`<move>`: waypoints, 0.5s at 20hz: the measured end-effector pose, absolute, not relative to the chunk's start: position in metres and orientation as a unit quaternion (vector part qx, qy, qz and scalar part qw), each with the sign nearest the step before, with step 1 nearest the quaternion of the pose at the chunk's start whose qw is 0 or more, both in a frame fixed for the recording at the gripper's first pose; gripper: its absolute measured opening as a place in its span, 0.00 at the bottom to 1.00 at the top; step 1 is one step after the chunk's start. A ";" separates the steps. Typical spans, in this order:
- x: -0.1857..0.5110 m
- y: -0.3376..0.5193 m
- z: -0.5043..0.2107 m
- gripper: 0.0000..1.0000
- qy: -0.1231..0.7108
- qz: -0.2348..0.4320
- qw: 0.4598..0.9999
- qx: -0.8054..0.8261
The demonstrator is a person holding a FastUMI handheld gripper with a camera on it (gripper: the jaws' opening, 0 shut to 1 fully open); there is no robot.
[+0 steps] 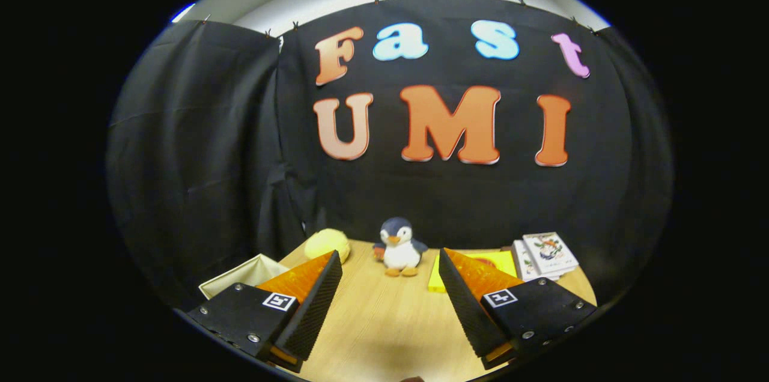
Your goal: Open the storage box then place both shoes into the box .Put the left shoe in first, then the right shoe, with the right side of both shoes facing outward in a uniform manner.
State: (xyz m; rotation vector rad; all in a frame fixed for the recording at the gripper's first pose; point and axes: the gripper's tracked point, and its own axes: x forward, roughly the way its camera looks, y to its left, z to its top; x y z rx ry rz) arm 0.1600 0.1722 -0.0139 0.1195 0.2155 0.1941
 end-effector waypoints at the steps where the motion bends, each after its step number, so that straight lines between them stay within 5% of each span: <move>1: 0.163 0.153 -0.001 0.97 0.074 0.082 0.992 0.055; 10: 0.151 0.051 0.065 0.97 -0.071 -0.008 0.996 0.046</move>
